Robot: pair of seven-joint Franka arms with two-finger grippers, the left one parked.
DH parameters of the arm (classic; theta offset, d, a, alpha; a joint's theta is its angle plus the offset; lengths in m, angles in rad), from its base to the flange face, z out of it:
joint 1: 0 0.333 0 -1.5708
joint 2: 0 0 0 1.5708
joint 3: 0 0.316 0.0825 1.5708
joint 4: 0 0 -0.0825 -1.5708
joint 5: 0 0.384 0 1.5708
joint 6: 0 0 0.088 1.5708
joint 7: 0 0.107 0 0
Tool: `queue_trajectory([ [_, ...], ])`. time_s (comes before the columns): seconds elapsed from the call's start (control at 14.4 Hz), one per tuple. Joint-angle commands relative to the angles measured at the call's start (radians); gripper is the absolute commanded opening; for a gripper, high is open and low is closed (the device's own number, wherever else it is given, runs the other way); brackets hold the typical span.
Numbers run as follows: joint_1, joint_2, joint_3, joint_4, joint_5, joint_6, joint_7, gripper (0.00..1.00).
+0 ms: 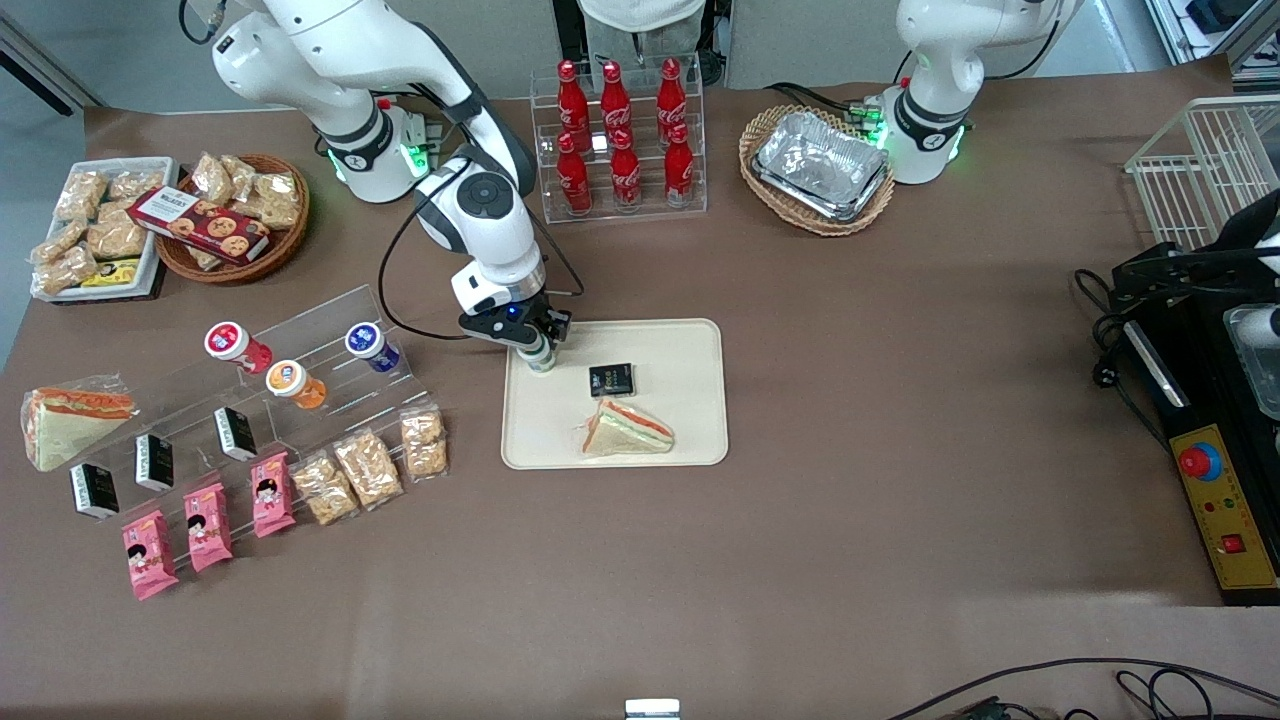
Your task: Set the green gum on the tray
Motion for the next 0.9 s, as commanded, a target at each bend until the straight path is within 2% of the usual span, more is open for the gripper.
queue_trajectory([
  [0.0, -0.001, 0.018, -0.009, 0.007, -0.036, 0.038, 0.032, 1.00],
  [0.35, -0.013, 0.002, -0.017, 0.012, -0.036, 0.033, 0.021, 1.00],
  [0.55, -0.044, -0.074, -0.015, 0.017, -0.036, 0.001, -0.011, 1.00],
  [0.83, -0.085, -0.168, -0.017, 0.145, -0.024, -0.276, -0.128, 1.00],
])
